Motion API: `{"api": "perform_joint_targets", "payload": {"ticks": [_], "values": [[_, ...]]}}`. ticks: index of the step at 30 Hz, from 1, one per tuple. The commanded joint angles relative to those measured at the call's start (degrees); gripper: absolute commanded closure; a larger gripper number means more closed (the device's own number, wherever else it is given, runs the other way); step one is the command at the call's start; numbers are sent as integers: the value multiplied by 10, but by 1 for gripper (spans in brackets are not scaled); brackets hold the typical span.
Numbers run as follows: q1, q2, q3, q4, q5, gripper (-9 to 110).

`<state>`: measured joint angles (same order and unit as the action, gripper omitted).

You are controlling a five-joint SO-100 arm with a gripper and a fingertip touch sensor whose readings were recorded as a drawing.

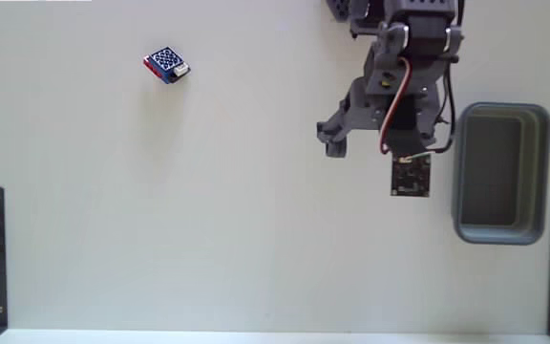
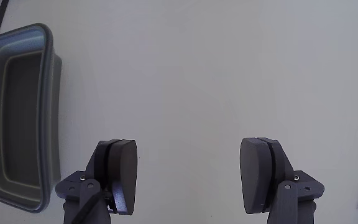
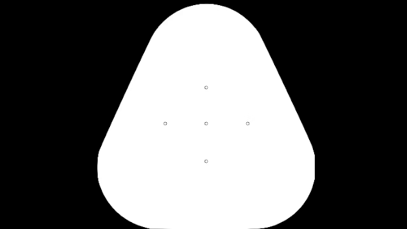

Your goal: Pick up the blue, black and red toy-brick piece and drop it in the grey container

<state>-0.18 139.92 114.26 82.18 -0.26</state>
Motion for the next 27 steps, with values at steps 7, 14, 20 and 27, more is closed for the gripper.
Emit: {"api": "perform_joint_targets", "payload": {"ticks": [7,14,20,27], "values": [[2,22,3,-2,3,-9],[2,22,3,-2,3,-9],[16,22,3,-2,3,-9],[90,22,3,-2,3,-9]]}}
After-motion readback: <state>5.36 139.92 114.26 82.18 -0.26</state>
